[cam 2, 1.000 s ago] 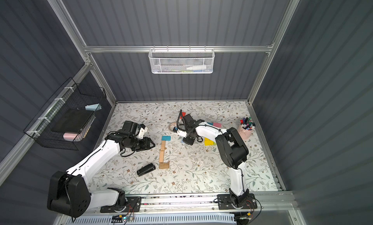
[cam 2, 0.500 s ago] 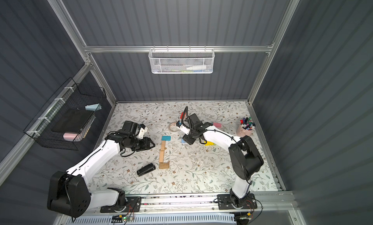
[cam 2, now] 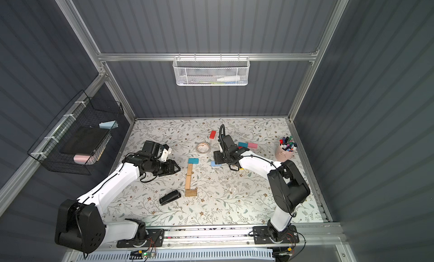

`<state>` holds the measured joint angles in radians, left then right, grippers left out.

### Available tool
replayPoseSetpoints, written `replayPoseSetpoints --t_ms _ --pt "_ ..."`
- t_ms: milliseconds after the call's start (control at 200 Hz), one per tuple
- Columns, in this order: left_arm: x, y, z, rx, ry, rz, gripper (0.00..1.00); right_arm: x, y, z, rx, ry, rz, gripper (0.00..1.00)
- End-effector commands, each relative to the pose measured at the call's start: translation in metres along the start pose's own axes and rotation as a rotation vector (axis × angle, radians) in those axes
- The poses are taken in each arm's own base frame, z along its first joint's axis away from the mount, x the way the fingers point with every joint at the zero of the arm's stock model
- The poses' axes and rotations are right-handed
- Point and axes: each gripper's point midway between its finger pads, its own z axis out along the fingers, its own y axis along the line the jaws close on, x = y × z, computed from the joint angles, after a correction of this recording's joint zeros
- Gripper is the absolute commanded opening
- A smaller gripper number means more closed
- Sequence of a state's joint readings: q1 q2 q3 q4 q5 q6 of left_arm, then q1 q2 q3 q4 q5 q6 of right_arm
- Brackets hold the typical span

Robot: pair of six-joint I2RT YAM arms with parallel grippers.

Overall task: Assemble the letter c with building blocks
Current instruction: Place the building block at the center of the board, then pick up the building block from the center of the board.

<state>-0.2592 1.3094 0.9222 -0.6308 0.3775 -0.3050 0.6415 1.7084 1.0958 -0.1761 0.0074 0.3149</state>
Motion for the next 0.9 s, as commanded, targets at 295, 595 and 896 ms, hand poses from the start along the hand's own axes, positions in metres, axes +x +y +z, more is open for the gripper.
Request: replayPoseSetpoints --t_ms 295,595,896 --pt "-0.008 -0.009 -0.014 0.024 -0.051 0.033 0.54 0.006 -0.024 -0.002 0.147 -0.125 0.219 0.67" --pt "-0.008 -0.009 -0.013 0.027 -0.046 0.032 0.54 0.003 -0.031 0.002 0.311 -0.128 0.231 0.84" --pt "-0.008 -0.008 -0.014 0.022 -0.050 0.030 0.54 0.015 -0.007 0.037 0.296 -0.019 0.183 0.87"
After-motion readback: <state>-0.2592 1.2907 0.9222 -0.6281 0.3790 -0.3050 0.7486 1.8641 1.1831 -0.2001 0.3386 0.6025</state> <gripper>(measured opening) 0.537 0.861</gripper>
